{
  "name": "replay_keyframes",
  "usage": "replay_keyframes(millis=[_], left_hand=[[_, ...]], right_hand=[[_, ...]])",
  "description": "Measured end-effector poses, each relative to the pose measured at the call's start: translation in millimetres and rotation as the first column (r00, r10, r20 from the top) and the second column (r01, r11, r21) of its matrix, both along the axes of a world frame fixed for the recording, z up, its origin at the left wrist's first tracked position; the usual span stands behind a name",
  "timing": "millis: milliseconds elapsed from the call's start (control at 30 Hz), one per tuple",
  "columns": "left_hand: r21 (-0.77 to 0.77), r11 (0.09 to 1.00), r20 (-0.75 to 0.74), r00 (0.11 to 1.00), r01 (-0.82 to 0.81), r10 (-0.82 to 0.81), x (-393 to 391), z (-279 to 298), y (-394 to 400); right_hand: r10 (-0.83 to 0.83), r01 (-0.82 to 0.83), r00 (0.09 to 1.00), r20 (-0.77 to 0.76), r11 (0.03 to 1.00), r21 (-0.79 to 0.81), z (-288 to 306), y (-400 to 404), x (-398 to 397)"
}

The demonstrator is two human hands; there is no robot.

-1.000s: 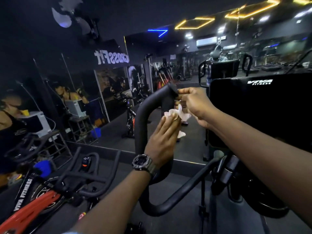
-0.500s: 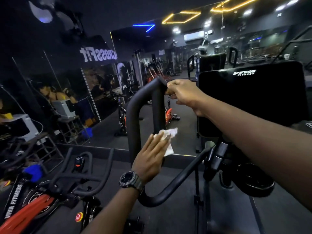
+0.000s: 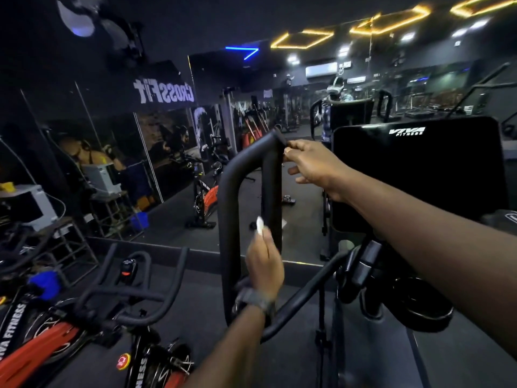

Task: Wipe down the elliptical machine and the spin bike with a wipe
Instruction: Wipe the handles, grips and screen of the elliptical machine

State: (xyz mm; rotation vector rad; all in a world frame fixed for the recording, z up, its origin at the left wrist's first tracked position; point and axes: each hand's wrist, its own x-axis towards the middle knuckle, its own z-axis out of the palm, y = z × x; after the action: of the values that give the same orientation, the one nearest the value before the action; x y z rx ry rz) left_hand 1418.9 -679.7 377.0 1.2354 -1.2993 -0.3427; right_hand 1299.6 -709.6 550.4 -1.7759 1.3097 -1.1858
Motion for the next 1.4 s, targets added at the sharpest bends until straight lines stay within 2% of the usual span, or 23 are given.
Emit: replay_keyframes(millis=[100,167,233,333,400,500,567,633,700,733,767,833,900,967,1033,1100,1167,1233,1267,1300,1333,1400], left_hand=[[-0.082,0.994,-0.066,0.995,0.069,-0.075,-12,75,-31],[-0.102,0.994,-0.004,0.999,0.036,-0.037,-16,88,-42],[-0.11,0.993,0.123,0.991,-0.035,0.049,-11,49,-30],[-0.112,0.994,0.348,0.937,-0.005,0.044,15,-51,9],[-0.175,0.984,0.499,0.86,-0.021,0.107,34,-97,15],[-0.298,0.954,0.629,0.744,-0.036,0.225,53,-116,4],[-0.384,0.922,0.75,0.599,0.05,0.28,72,-121,-2],[-0.384,0.917,0.844,0.446,0.112,0.299,97,-122,-3],[-0.343,0.933,0.883,0.378,0.111,0.279,113,-118,-3],[-0.316,0.944,0.885,0.39,0.097,0.256,113,-116,-3],[-0.295,0.953,0.868,0.437,0.074,0.235,109,-115,-4],[-0.268,0.963,0.772,0.597,-0.003,0.217,89,-114,-2],[-0.236,0.967,0.596,0.77,-0.101,0.226,64,-111,2],[-0.195,0.96,0.418,0.869,-0.2,0.266,48,-105,2],[-0.181,0.959,0.364,0.891,-0.219,0.272,47,-104,2],[-0.25,0.96,0.422,0.878,-0.127,0.226,60,-116,6],[-0.302,0.953,0.559,0.803,-0.038,0.209,83,-142,11],[-0.297,0.954,0.709,0.679,0.04,0.192,111,-164,18],[-0.285,0.956,0.733,0.659,0.068,0.172,119,-170,20],[-0.259,0.964,0.695,0.706,0.065,0.139,119,-169,23],[-0.214,0.976,0.592,0.8,0.035,0.101,112,-162,24],[-0.108,0.991,0.278,0.955,-0.074,0.102,86,-141,22]], right_hand=[[-0.027,0.027,1.0,0.007,0.999,-0.02,2,-1,7],[-0.032,0.032,0.999,-0.006,0.999,-0.028,2,-2,6],[-0.023,0.023,1.0,-0.013,0.999,-0.028,0,-2,4],[-0.015,0.014,0.999,-0.028,0.999,-0.044,-4,-1,2],[-0.03,0.026,0.998,-0.046,0.997,-0.073,-5,-2,4],[-0.053,0.049,0.998,-0.04,0.994,-0.097,-6,-3,10],[-0.045,0.043,0.999,-0.017,0.995,-0.088,-6,1,11],[-0.043,0.044,0.999,0.016,0.995,-0.087,-13,3,12],[-0.053,0.056,0.998,0.027,0.993,-0.102,-31,4,19],[-0.07,0.07,0.998,0.006,0.992,-0.107,-45,4,25],[-0.085,0.084,0.996,-0.007,0.99,-0.111,-61,4,31],[-0.123,0.121,0.992,-0.009,0.988,-0.095,-95,14,50],[-0.173,0.167,0.984,-0.045,0.979,-0.117,-130,28,70],[-0.265,0.189,0.924,-0.276,0.944,-0.272,-160,42,85],[-0.388,0.113,0.752,-0.533,0.872,-0.476,-181,48,88],[-0.443,-0.002,0.63,-0.638,0.82,-0.572,-193,42,78],[-0.467,-0.092,0.558,-0.686,0.787,-0.61,-198,33,61],[-0.492,-0.167,0.503,-0.711,0.752,-0.638,-199,28,45],[-0.513,-0.21,0.467,-0.72,0.727,-0.654,-198,26,39],[-0.534,-0.257,0.432,-0.727,0.7,-0.666,-197,24,35],[-0.546,-0.31,0.403,-0.735,0.674,-0.671,-194,21,34],[-0.542,-0.405,0.357,-0.761,0.645,-0.648,-185,15,35]])
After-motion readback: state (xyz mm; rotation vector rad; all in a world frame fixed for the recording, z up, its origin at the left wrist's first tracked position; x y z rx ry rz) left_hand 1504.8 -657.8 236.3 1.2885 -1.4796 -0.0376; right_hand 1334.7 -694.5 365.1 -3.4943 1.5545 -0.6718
